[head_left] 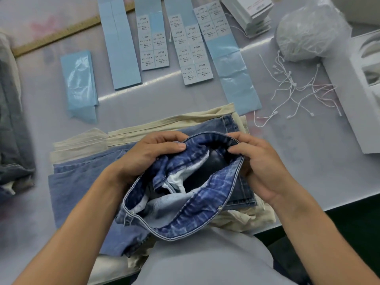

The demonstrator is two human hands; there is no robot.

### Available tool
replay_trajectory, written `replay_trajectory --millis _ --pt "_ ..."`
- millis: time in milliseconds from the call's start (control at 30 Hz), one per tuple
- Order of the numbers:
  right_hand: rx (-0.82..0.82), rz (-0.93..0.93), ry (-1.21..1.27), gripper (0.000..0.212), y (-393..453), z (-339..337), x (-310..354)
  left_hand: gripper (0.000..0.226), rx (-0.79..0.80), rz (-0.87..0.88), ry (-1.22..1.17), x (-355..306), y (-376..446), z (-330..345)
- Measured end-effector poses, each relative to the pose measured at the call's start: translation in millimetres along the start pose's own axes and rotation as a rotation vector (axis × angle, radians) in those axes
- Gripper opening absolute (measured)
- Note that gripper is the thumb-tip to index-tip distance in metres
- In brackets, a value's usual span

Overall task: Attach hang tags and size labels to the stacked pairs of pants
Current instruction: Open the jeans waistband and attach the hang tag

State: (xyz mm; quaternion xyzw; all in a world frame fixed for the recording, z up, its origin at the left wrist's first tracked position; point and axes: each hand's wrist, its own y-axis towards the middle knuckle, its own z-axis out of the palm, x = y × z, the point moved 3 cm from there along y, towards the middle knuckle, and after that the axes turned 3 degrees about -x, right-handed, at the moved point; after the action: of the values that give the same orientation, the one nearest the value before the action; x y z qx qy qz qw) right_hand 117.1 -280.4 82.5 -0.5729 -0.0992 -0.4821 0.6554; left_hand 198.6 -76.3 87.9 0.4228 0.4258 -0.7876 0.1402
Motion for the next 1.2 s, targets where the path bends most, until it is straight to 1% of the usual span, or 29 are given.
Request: replay_trajectory --millis 100,133,200,267,300,367,400,433,467,533,600,633,667,733,767,800,833,867,900,933,967,1000,1100,1200 --pt "0.069 0.084 0.188 0.038 4 7 -8 0.015 -0.027 -0.006 0.016 -3 4 -4" --pt "0.086 0.101 0.208 0.036 4 9 -10 0.015 -0.034 -0.005 0.012 -5 4 -5" --pt "0.100 0.118 0.229 0.038 4 12 -12 0.015 -0.018 0.002 0.007 -7 3 -8" --pt "0.061 0.109 0.227 0.036 2 13 -11 0.015 0.003 0.015 0.000 -7 3 -7" --pt "0.020 0.077 0.173 0.034 1 12 -9 0.014 0.001 0.020 -0.003 -6 3 -6" --pt "-0.081 -0.017 -0.056 0.027 -7 10 -3 0.012 0.015 0.022 0.002 -6 5 -3" --pt "-0.137 -0.049 -0.174 0.033 -15 6 -2 0.013 0.039 0.014 0.007 -6 7 1" --pt "-0.185 -0.058 -0.249 0.046 -25 1 -4 0.013 0.059 0.004 0.030 -5 8 5" --pt "-0.198 -0.026 -0.266 0.058 -37 -2 -9 0.013 0.061 -0.004 0.084 -4 11 10" --pt "-0.121 0.121 -0.174 0.068 -61 1 -28 0.013 0.039 0.010 0.279 -4 18 24" --pt "-0.078 0.289 0.039 0.069 -76 6 -50 0.022 0.040 0.048 0.515 -11 21 42" --pt "-0.080 0.346 0.146 0.066 -80 6 -59 0.033 0.042 0.053 0.629 -13 20 49" --pt "-0.076 0.374 0.220 0.062 -83 7 -64 0.051 0.052 0.049 0.753 -16 16 54" --pt "-0.047 0.357 0.266 0.059 -83 8 -66 0.089 0.050 0.017 1.097 -18 -7 57" --pt "-0.037 0.331 0.256 0.061 -83 8 -66 0.097 0.028 -0.023 1.298 -17 -22 56" --pt "-0.043 0.310 0.246 0.064 -84 8 -68 0.097 -0.034 -0.077 1.472 -14 -36 53" --pt "-0.067 0.295 0.243 0.066 -84 8 -70 0.088 -0.123 -0.107 1.593 -11 -49 47" --pt "-0.091 0.286 0.247 0.068 -85 7 -72 0.067 -0.219 -0.109 1.632 -7 -59 40" --pt "-0.106 0.282 0.252 0.068 -86 7 -74 0.043 -0.310 -0.097 1.577 -5 -67 30" --pt "-0.111 0.276 0.251 0.066 -86 7 -75 0.026 -0.388 -0.087 1.422 -1 -74 18" --pt "-0.108 0.273 0.246 0.064 -87 6 -76 0.018 -0.444 -0.078 1.197 3 -80 9" --pt "-0.098 0.270 0.241 0.061 -88 6 -76 0.013 -0.489 -0.063 0.984 8 -83 1" --pt "-0.059 0.281 0.266 0.058 -92 6 -72 0.018 -0.596 0.000 0.562 23 -89 -4" --pt "-0.044 0.313 0.253 0.057 -95 4 -72 0.011 -0.604 0.016 0.132 33 -92 8"
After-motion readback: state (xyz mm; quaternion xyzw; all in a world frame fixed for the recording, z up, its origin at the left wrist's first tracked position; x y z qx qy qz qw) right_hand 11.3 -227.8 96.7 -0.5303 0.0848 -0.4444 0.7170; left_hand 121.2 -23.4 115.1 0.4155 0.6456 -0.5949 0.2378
